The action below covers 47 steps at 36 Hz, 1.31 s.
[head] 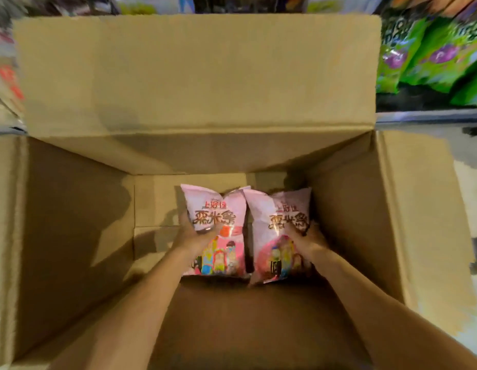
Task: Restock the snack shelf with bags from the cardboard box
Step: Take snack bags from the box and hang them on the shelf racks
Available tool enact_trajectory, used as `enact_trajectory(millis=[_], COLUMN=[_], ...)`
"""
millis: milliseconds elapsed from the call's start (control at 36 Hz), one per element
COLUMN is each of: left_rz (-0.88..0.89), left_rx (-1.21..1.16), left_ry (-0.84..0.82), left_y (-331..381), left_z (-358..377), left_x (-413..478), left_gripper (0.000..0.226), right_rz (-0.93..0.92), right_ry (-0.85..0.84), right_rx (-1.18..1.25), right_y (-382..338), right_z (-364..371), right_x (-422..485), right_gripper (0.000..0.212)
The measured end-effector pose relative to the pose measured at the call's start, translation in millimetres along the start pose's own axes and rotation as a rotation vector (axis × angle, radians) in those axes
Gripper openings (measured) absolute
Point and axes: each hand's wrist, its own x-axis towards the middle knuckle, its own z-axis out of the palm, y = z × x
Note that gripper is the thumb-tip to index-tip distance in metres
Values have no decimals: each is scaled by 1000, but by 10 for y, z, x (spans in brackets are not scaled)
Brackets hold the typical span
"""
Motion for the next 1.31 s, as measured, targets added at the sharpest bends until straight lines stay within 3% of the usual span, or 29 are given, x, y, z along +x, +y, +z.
enact_trajectory(millis=[83,389,500,667,750,833,944,1000,1056,1111,1167,1306], left_rz=[-6,64,95,169,246,354,494,550,575,604,640,691], left_rx=[42,-66,-127,-135,-103,-84,-157,-210,-264,-278,-285,-315], left_ry=[52,45,110,167,171,168,249,227,179,209,251,224], left_y=[-92,137,468,1172,1533,2057,2714,2958,3178,3211,3287,3408], left_z=[74,-337,-825,-1750,-2234,-2639,-3064,-3200,-3318,-3359,-3410,-3394], left_x=[82,-431,-1103,-2576,-3303,-4257,-5463,-5992,-6567,-6659,-6796,-6931], left_gripper=[76,69,84,74,61,53,48,51,47,58,53,74], right_rz=[-30,-150,-244,-355,-428,-475,-579,-635,-674,-715,-745,-831], right_ry=[-20,-61,-29,-96,-106,-25,37,66,94,107,92,101], right_rx=[72,304,311,348,319,329,378,412,432,435,445,470], right_y=[27,-263,-564,-1090,-1307,-1556,-1876,-1927,-1959,-1926,-1943,-1994], right_z=[9,-220,-584,-1450,-1952,-2463,-3108,-3339,-3524,-3658,-3798,-4148], right_x=[86,-548,-1289,-2906,-3812,-4752,-6023,-6420,-6716,-6879,-7054,-7342], right_gripper=[76,55,61,61,45,45,25,25,38,47,51,38])
